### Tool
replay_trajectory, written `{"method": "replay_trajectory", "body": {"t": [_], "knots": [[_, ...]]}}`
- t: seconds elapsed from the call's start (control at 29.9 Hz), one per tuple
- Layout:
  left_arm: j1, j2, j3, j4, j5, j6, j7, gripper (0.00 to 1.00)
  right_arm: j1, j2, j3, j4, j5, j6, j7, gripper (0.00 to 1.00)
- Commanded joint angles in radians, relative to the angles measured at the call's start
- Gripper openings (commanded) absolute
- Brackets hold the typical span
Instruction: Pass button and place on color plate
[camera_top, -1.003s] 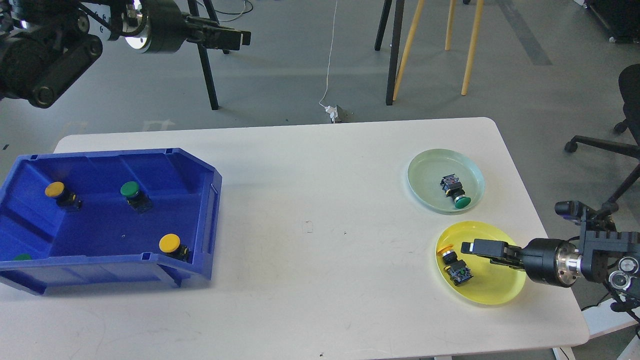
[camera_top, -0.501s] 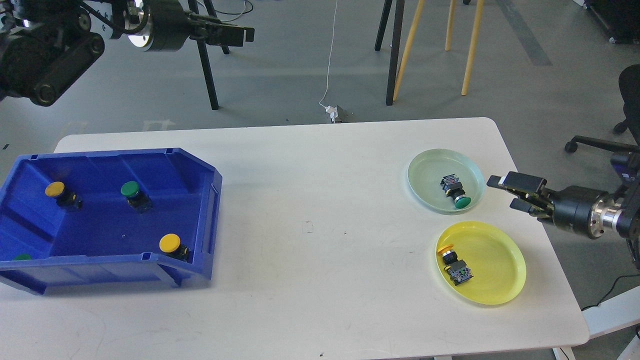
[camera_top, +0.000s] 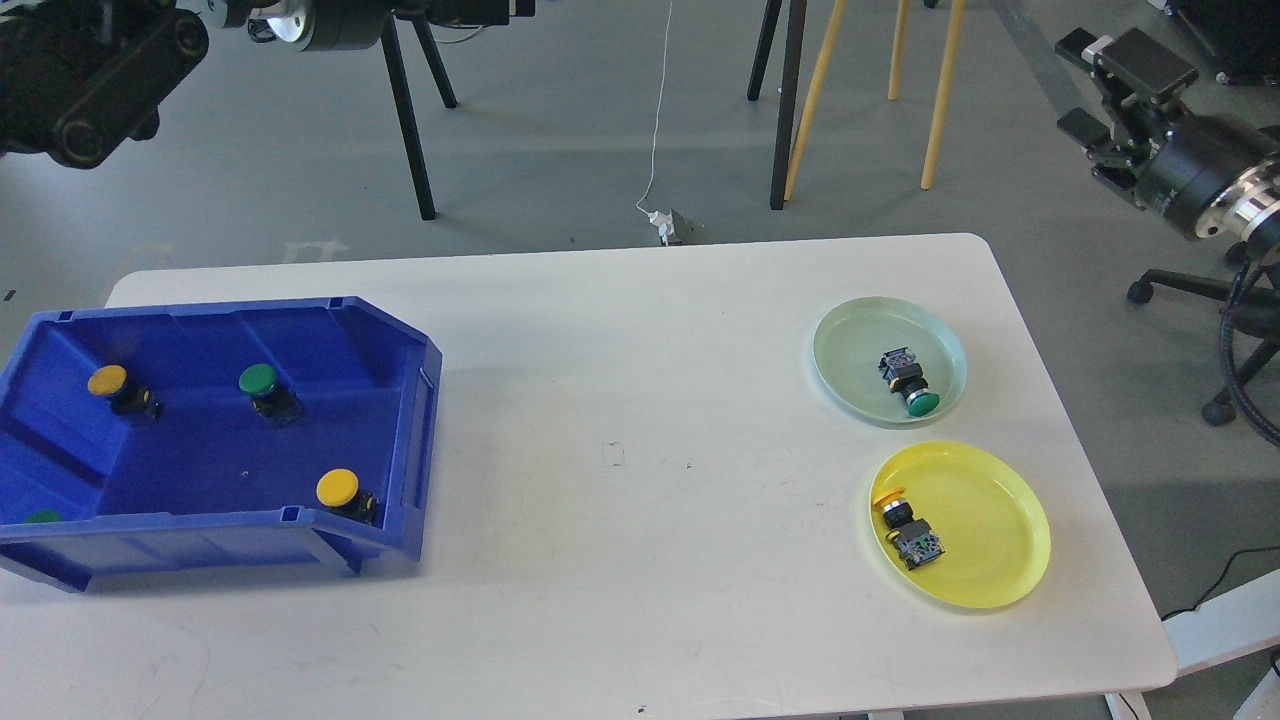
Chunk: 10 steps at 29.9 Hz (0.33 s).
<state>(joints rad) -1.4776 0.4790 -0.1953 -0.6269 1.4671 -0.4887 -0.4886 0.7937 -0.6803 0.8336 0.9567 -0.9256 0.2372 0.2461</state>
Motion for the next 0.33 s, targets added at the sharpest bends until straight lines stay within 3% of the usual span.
{"method": "replay_trajectory", "body": {"t": [0.0, 0.2, 0.3], "knots": [[-0.013, -0.003, -0.003, 0.004, -0.051, 0.010, 0.000, 0.99, 0.116, 0.068, -0.126, -0.140, -0.018, -0.018, -0.002, 0.98], [-0.007, -0.046, -0.003, 0.018, -0.214, 0.205, 0.000, 0.99, 0.220, 0.149, -0.340, -0.233, -0.012, -0.122, -0.005, 0.98], [-0.001, -0.057, -0.003, 0.029, -0.264, 0.272, 0.045, 0.99, 0.223, 0.171, -0.337, -0.233, -0.009, -0.141, -0.005, 0.98]]}}
